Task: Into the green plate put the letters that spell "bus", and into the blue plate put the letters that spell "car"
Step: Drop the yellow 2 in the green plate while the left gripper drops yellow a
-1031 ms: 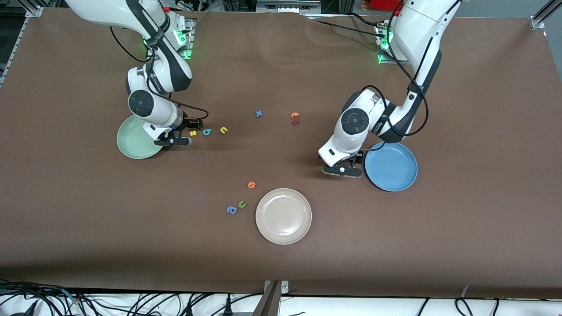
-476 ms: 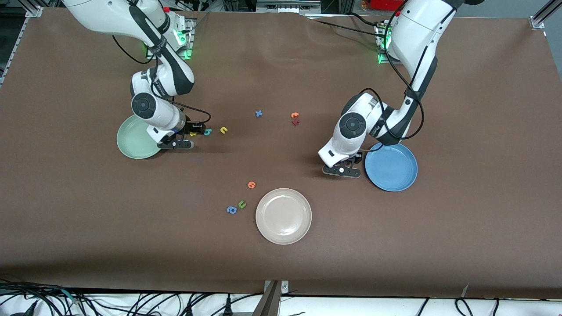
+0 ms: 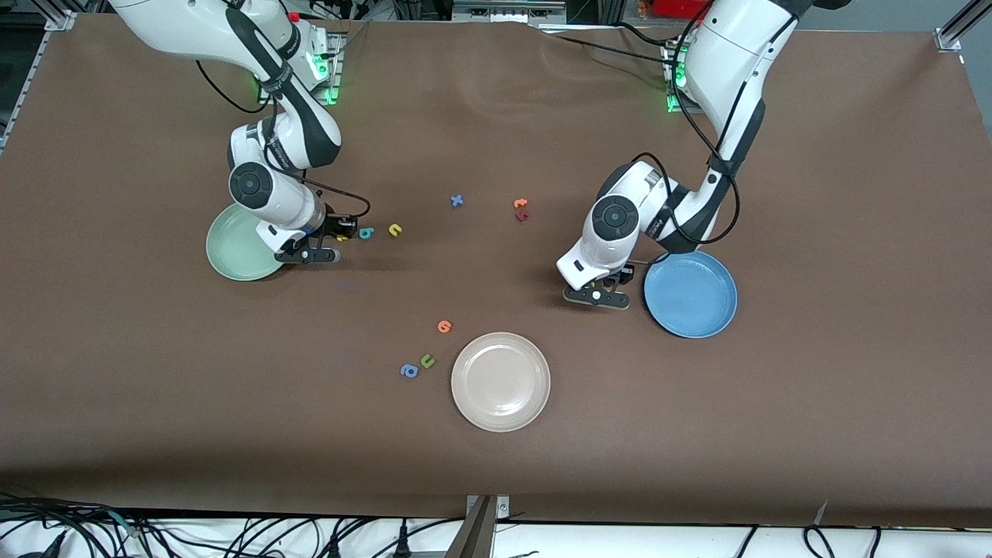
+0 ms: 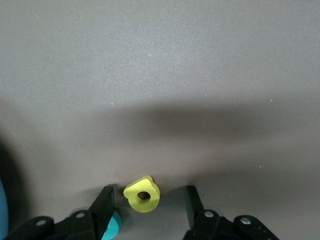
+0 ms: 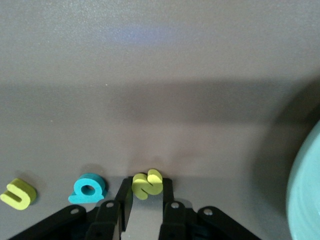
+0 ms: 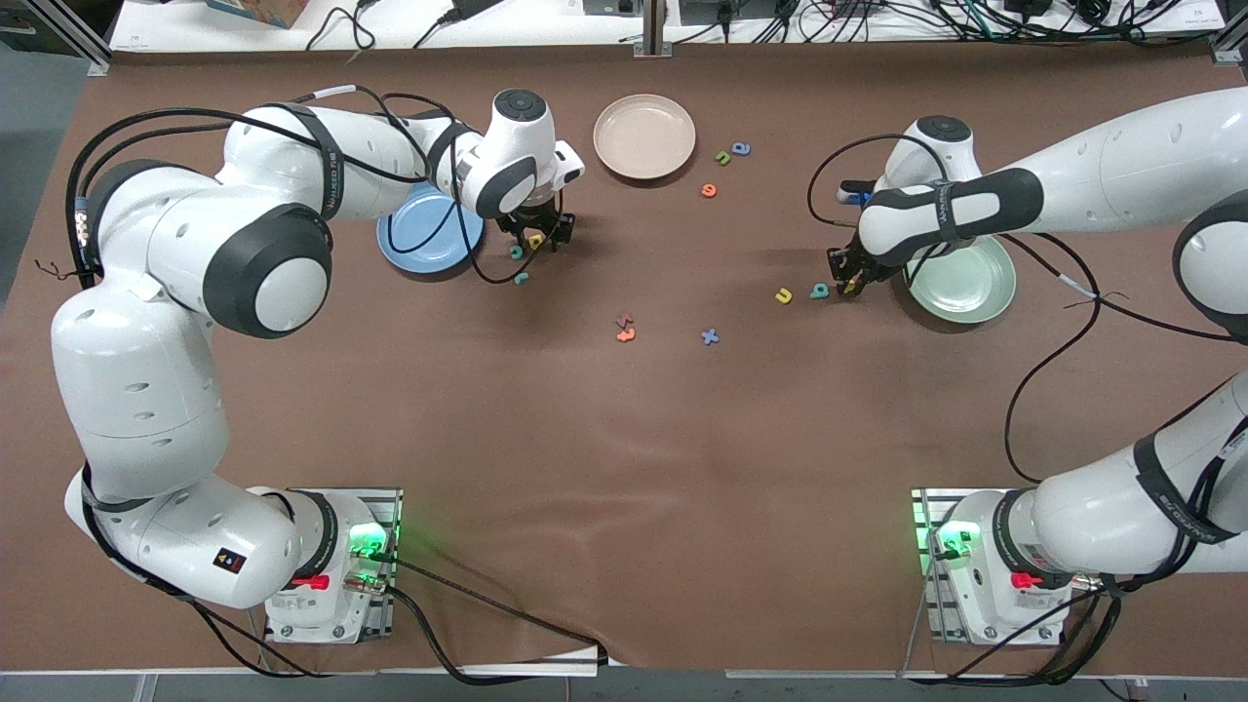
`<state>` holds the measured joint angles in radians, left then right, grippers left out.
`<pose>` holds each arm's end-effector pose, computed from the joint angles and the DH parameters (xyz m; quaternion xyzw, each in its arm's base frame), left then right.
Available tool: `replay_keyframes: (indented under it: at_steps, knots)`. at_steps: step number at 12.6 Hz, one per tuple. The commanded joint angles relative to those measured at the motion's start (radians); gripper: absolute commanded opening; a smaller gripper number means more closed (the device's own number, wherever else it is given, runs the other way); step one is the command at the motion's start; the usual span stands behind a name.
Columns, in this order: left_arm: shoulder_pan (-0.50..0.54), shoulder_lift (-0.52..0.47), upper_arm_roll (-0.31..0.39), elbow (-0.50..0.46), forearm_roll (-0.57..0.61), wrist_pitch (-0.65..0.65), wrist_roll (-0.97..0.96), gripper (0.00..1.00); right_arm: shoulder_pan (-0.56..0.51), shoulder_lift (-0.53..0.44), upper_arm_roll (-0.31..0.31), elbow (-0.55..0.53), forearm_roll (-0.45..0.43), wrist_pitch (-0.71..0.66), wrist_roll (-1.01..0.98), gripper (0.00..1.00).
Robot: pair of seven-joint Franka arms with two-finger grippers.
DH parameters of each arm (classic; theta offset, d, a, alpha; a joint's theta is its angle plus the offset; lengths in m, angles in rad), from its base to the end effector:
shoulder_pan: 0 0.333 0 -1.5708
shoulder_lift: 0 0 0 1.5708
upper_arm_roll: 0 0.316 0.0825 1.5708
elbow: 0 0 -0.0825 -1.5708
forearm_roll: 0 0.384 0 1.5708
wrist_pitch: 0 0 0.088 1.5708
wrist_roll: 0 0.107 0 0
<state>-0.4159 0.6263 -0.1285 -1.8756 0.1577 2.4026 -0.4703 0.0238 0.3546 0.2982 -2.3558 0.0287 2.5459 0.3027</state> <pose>0.5369 -0.3205 0.1695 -0.9951 0.0873 0.0337 0.0327 0.4667 0.1633 0.1743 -0.9954 0.0077 0.0894 0.0328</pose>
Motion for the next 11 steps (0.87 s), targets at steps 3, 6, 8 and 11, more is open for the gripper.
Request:
replay_keyframes:
  at_steps: [3,6,8,11]
  knots:
    - [-0.003,0.0,0.006,-0.013,0.04,0.015,0.029,0.45,-0.007,-0.173,-0.069,0.073,0.011,-0.305,-0.034,0.04]
    - [0.0,0.001,0.006,-0.019,0.042,0.015,0.051,0.41,-0.007,-0.226,-0.2,0.105,0.01,-0.418,-0.167,0.04]
    - [0.003,0.001,0.006,-0.019,0.04,0.015,0.07,0.34,-0.007,-0.214,-0.305,0.104,0.008,-0.421,-0.304,0.04]
    - [0.005,0.0,0.006,-0.016,0.04,0.015,0.07,0.19,-0.008,-0.116,-0.401,0.101,0.008,-0.348,-0.43,0.04]
